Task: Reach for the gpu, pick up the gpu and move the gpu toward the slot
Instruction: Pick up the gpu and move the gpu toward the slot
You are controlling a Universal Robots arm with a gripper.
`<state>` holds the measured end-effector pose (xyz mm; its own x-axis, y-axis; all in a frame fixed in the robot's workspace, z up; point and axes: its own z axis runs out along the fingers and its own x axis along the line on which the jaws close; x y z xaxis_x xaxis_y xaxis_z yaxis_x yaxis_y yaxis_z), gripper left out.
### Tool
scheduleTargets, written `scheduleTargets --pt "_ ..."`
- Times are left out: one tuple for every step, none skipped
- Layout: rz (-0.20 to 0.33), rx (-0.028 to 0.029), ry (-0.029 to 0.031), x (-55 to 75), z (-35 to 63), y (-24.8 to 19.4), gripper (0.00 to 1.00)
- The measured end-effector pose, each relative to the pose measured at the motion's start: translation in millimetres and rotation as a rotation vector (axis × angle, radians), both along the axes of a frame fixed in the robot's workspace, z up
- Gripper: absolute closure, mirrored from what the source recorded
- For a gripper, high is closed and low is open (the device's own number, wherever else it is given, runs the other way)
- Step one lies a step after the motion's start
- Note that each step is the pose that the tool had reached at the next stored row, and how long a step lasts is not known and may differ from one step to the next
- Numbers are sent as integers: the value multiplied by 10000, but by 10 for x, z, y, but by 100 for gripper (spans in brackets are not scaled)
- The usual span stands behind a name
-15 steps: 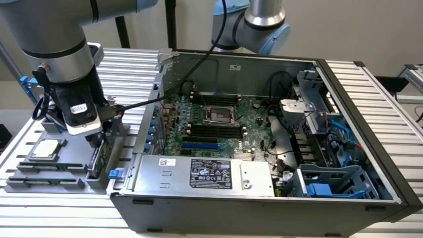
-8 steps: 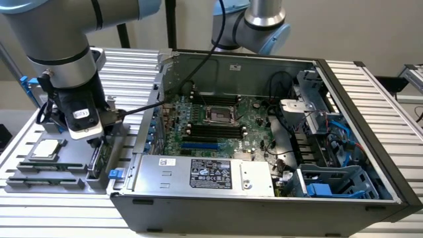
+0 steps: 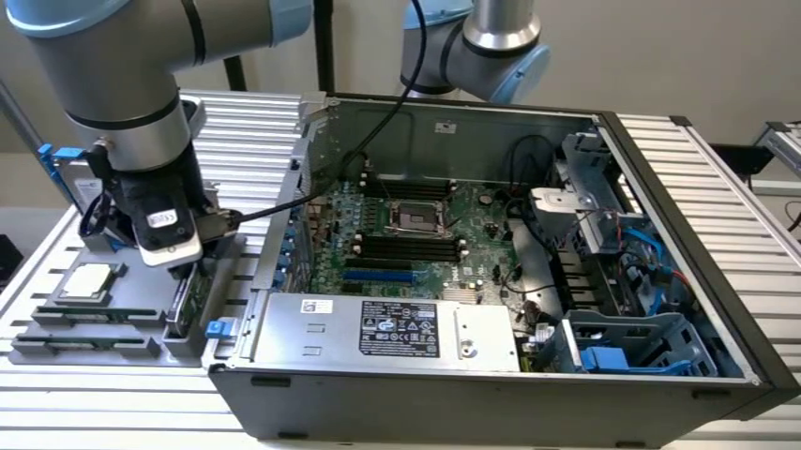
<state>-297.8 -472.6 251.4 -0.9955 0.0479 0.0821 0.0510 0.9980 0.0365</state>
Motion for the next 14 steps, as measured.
scheduleTargets --pt "0 1 14 1 -7 9 58" --pt "0 1 27 1 -14 15 58" --pt "-1 1 41 1 -19 21 58" --pt "-1 0 53 1 -21 29 58" --pt "-1 -1 63 1 -25 37 58" --pt "0 0 67 1 -29 44 58" --pt "3 1 73 1 -31 49 58" --pt "9 1 76 1 -35 52 58" --pt "16 0 82 1 -38 53 58" --pt "24 0 88 1 -43 55 58" --pt "33 0 93 1 -48 55 58" --pt "42 -1 101 1 -54 56 58" --pt "51 -1 108 1 -60 56 58" --pt "59 -1 114 1 -64 57 58"
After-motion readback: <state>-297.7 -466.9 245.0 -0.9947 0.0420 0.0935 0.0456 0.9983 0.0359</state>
